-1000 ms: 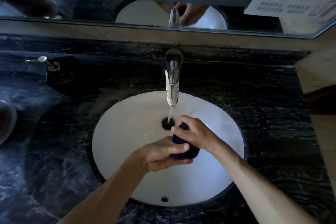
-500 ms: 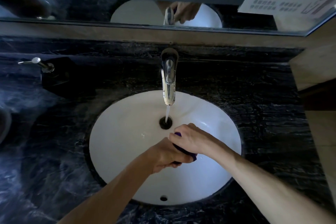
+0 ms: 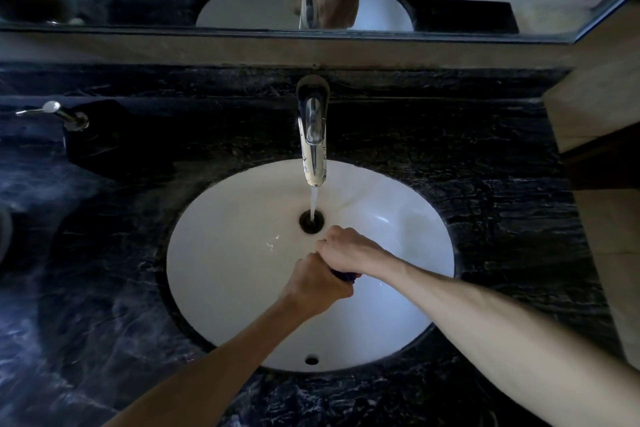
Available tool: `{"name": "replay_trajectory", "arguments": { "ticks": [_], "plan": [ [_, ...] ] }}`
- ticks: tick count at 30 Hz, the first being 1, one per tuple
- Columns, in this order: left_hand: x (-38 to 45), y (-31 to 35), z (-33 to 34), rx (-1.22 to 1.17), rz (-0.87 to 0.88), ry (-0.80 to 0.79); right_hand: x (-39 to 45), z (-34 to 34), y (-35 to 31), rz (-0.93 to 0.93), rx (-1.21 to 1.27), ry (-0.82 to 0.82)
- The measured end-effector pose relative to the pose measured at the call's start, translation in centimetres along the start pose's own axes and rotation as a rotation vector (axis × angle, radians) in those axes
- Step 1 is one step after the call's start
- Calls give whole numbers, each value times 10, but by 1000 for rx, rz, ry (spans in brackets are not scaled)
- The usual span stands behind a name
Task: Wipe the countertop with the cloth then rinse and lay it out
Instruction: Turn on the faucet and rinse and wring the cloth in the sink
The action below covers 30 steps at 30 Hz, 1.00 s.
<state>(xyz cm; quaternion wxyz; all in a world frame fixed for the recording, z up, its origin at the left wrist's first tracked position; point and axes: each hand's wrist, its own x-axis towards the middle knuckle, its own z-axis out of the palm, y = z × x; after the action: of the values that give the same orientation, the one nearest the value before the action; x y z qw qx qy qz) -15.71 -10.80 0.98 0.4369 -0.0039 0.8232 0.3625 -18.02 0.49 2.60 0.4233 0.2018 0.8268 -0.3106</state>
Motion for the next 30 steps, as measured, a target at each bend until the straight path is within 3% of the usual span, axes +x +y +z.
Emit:
{"name": "replay_trajectory", "arguments": {
  "ticks": [3,5,8,11,13,15,18,23,30],
  "plan": [
    [4,-7,7,22,-34,-23,2,10,4,44,-73,24],
    [6,-7,6,-21,-74,-184,5,6,9,28,-86,-94],
    [3,-8,-12,-323,-187,-391,-4,-16,19,-28,198,-310],
    [-2,-14,-32,-675,-230,-493,-18,-44,35,-236,331,-259],
    [1,-17,-41,-744,-263,-531,-31,-57,44,-419,177,-255],
    [3,-17,-51,-735,-266,-567,-44,-60,42,-504,-164,-258],
    [2,-8,-60,-593,-176,-702,-50,-43,31,-609,-609,-92],
    [0,9,-65,-426,-44,-775,-36,-31,17,-762,-567,70],
    [-1,17,-62,-177,-18,-522,-34,-34,1,-610,-733,101]
  ]
}}
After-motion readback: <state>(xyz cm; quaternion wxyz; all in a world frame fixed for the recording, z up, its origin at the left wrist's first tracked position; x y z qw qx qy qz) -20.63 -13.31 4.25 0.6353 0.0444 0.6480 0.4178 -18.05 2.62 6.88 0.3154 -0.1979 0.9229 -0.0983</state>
